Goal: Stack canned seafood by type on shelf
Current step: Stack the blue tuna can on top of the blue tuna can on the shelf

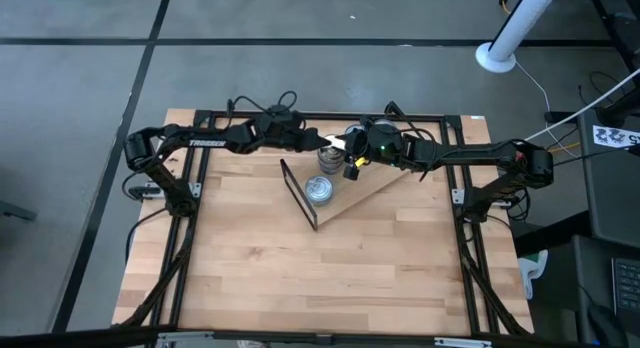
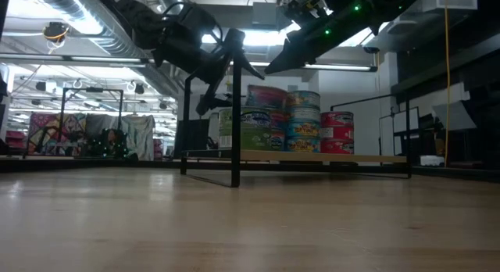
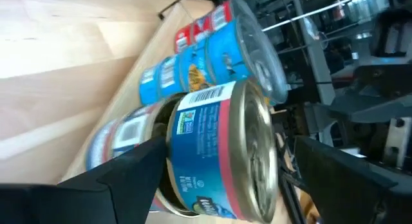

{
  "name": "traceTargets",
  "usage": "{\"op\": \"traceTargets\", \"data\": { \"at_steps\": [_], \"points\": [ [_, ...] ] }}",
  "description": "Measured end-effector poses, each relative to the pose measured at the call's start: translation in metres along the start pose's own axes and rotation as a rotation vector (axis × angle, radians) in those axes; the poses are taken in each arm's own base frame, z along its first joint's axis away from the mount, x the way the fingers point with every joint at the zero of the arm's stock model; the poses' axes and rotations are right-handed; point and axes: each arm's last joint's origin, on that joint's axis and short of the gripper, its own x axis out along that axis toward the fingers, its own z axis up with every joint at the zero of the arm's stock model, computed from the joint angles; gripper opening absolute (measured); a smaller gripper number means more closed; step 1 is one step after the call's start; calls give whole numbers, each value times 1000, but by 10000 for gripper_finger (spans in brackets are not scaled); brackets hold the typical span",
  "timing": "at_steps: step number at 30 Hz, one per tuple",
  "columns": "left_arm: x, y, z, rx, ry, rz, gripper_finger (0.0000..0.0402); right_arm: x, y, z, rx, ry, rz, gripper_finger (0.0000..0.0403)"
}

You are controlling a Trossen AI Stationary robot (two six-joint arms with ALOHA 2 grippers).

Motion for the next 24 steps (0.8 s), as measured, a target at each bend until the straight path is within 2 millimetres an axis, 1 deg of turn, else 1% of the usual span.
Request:
{"op": "traceTargets", "data": {
  "at_steps": [5,11,15,19,22,24],
  "points": [
    [-2,7,2,18,37,31,338,0,0,0,0,0,0,138],
    [-5,12,10,5,80,-8,338,0,0,0,0,0,0,138],
    [-7,10,17,70,93,-88,336,0,0,0,0,0,0,138],
    [-9,6,22,201,105,-188,336,0,0,0,0,0,0,138],
    [-10,3,24,217,123,-253,336,0,0,0,0,0,0,138],
    [-12,0,27,191,152,-320,336,0,0,0,0,0,0,138]
  ]
}}
